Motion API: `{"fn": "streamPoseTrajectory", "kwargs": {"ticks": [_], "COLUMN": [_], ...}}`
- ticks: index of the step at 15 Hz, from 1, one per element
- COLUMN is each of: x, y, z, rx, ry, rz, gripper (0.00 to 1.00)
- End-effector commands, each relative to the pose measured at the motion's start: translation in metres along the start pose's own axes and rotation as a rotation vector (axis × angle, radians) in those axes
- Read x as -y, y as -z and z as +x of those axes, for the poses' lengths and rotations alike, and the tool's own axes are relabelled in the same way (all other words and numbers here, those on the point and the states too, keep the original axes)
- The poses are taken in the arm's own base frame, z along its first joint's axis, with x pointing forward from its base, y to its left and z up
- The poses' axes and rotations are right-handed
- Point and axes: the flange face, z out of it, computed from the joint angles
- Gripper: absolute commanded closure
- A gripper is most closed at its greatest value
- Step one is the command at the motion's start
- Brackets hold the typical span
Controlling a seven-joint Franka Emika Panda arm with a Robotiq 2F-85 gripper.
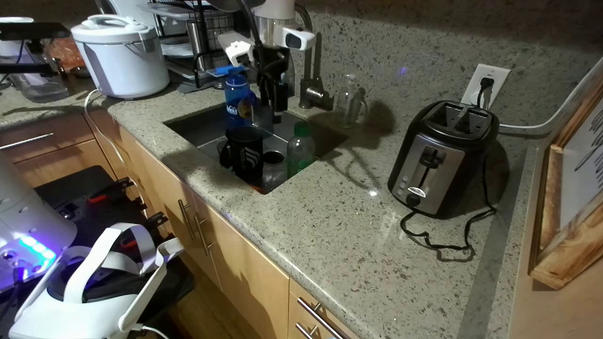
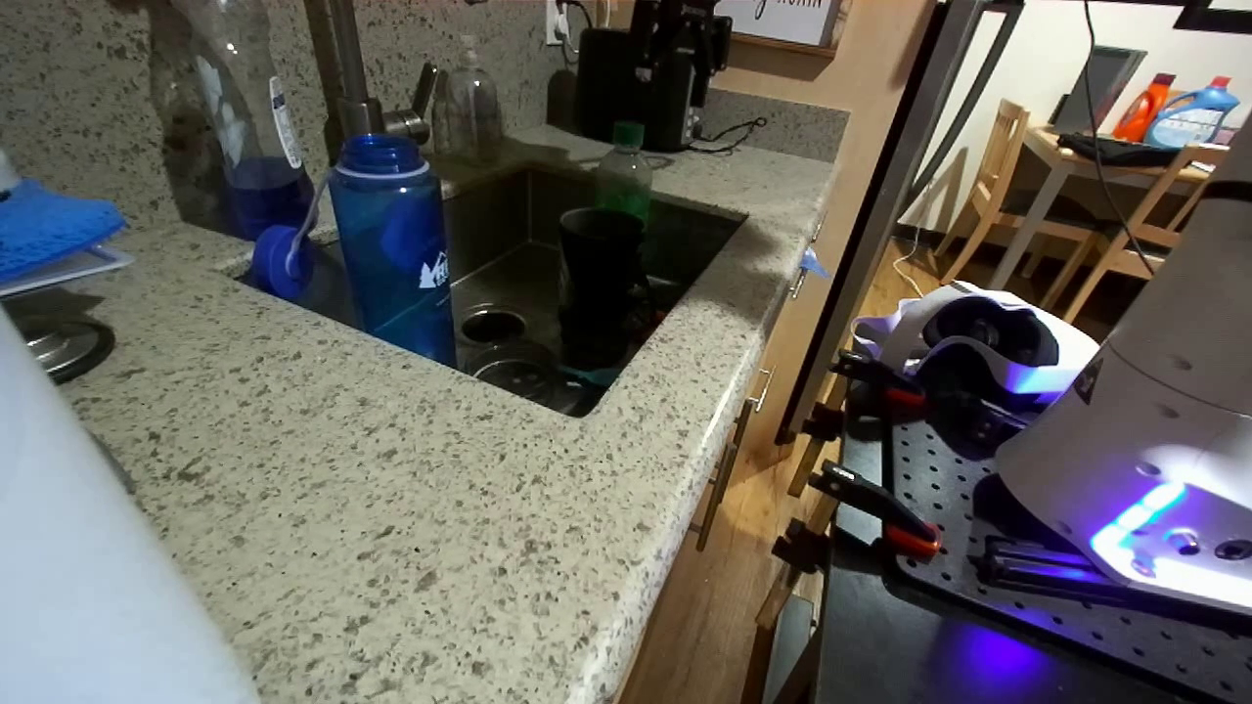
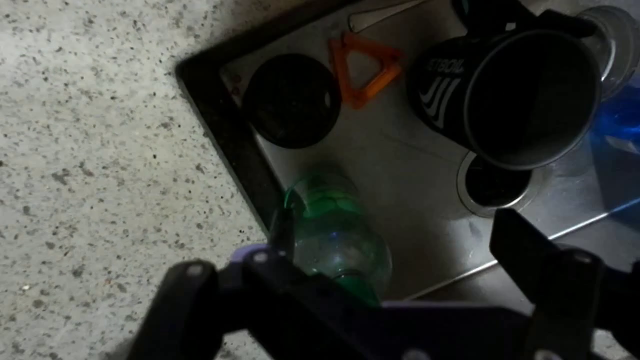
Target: Take the bottle with a green lid out of the sink and place it on the counter
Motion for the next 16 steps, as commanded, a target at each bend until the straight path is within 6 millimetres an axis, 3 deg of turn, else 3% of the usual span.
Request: {"fn": "streamPoseTrajectory", "kwargs": {"ticks": [1,8,16], "x": [0.000,0.006,0.009], "y": [-0.001,-0.009,-0.043], "z": [0.018,0.048,0.057], "rx": [-0.060,-0.115,-0.083], "ry": [-0.042,-0.087,-0.101], "rz": [-0.021,-0.101,-0.196], "gripper": [0.00,0.00,0.00]}}
